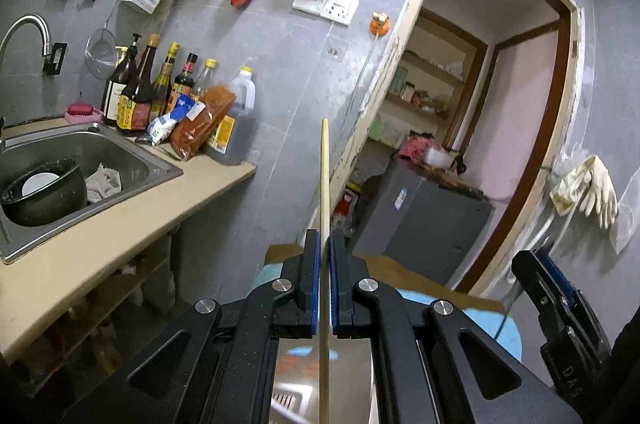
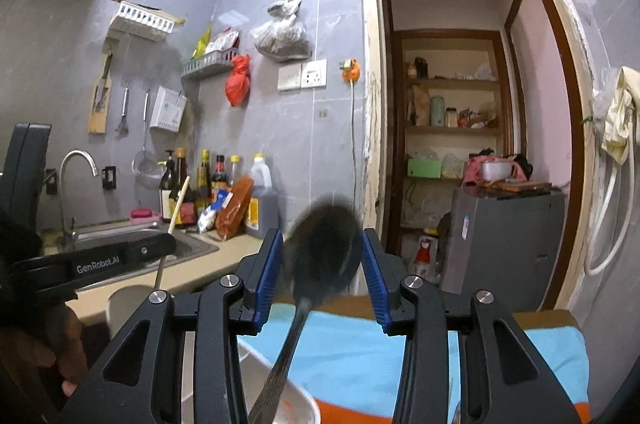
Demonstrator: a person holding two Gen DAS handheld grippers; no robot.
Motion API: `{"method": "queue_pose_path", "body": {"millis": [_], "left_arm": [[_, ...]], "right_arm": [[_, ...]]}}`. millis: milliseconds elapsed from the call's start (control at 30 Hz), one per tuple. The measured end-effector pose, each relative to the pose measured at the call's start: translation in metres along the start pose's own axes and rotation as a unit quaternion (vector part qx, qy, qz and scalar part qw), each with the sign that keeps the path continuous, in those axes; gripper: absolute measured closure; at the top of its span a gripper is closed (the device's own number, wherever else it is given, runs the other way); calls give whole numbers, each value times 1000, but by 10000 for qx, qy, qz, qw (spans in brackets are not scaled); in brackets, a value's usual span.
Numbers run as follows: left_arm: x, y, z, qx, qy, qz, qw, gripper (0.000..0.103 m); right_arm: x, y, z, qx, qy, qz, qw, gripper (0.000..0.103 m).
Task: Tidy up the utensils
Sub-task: 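Lift the chopstick with the left tool while the right tool carries the spoon toward the white cup, then open the left tool over the white cup while the right tool drops the spoon in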
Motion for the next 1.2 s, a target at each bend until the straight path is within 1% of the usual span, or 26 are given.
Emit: {"method": "queue_pose_path", "body": {"millis": [33, 133, 167, 200, 233, 267, 333, 367, 400, 433, 467, 500, 533, 567, 600, 667, 733, 767, 800, 833, 933, 1100, 1200], "left_arm": [[-1, 1, 0, 81, 16, 10, 10000, 100], [0, 5, 4, 213, 20, 36, 9998, 99], [-1, 5, 6, 232, 16, 24, 9997, 96], [-3, 5, 8, 251, 19, 19, 9997, 93], [-5, 4, 11, 256, 33, 24, 9997, 86], [-7, 3, 13, 247, 56, 36, 9997, 79], [-13, -1, 19, 203, 84, 58, 9997, 73], [-16, -3, 21, 193, 97, 49, 9998, 72], [-20, -6, 23, 191, 99, 32, 9998, 72], [-26, -8, 25, 200, 102, -10, 9997, 69], [-32, -11, 27, 208, 116, -59, 9997, 63], [-39, -13, 29, 201, 138, -104, 9996, 59], [-45, -16, 31, 186, 154, -128, 9996, 50], [-53, -18, 33, 159, 164, -168, 9996, 45], [-59, -20, 35, 145, 171, -199, 9996, 43], [-75, -21, 38, 137, 162, -310, 9993, 30], [-91, -21, 40, 100, 141, -414, 9990, 22], [-98, -20, 41, 79, 132, -469, 9988, 16], [-108, -18, 42, 45, 104, -555, 9984, 14], [-115, -17, 43, 16, 77, -608, 9981, 11], [-139, -11, 46, -67, 18, -797, 9968, 6], [-176, 6, 44, -30, 57, -1009, 9949, 5], [-201, 24, 40, 103, 177, -1179, 9928, 5]], "right_arm": [[-1, 1, 1, 47, -18, -35, 10000, 60], [-6, 2, 7, 146, -63, -156, 9998, 58], [-7, 0, 9, 153, -72, -199, 9997, 58], [-9, -2, 12, 157, -80, -245, 9995, 54], [-10, -4, 14, 154, -88, -299, 9994, 50], [-11, -7, 15, 142, -97, -348, 9992, 48], [-16, -16, 21, 123, -112, -473, 9987, 47], [-19, -19, 22, 132, -106, -525, 9985, 46], [-23, -23, 24, 152, -84, -603, 9980, 42], [-28, -26, 26, 172, -53, -674, 9976, 39], [-33, -28, 29, 194, -28, -746, 9970, 34], [-40, -31, 32, 227, 14, -837, 9962, 29], [-44, -31, 35, 252, 55, -883, 9958, 27], [-54, -34, 41, 281, 105, -956, 9950, 23], [-61, -34, 45, 307, 147, -998, 9944, 21], [-74, -34, 53, 367, 222, -1047, 9936, 16], [-92, -34, 64, 404, 337, -1077, 9928, 7], [-100, -34, 69, 398, 385, -1083, 9926, 5], [-105, -34, 74, 390, 428, -1079, 9925, 1], [-113, -34, 79, 389, 497, -1074, 9922, 0], [-139, -34, 94, 399, 684, -1049, 9913, 0], [-173, -22, 113, 525, 881, -906, 9906, 0], [-193, -10, 122, 684, 969, -829, 9895, 0]]}}
Point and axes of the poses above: each gripper's, at about its wrist camera, not at the fingertips, and z roughly against the way its jaws point, x to its left, y to its underside, the point moved 9 cm from there along -z, roughly the way its jaws point, and after that the axes turned 9 degrees about y, right-handed, at the moved point
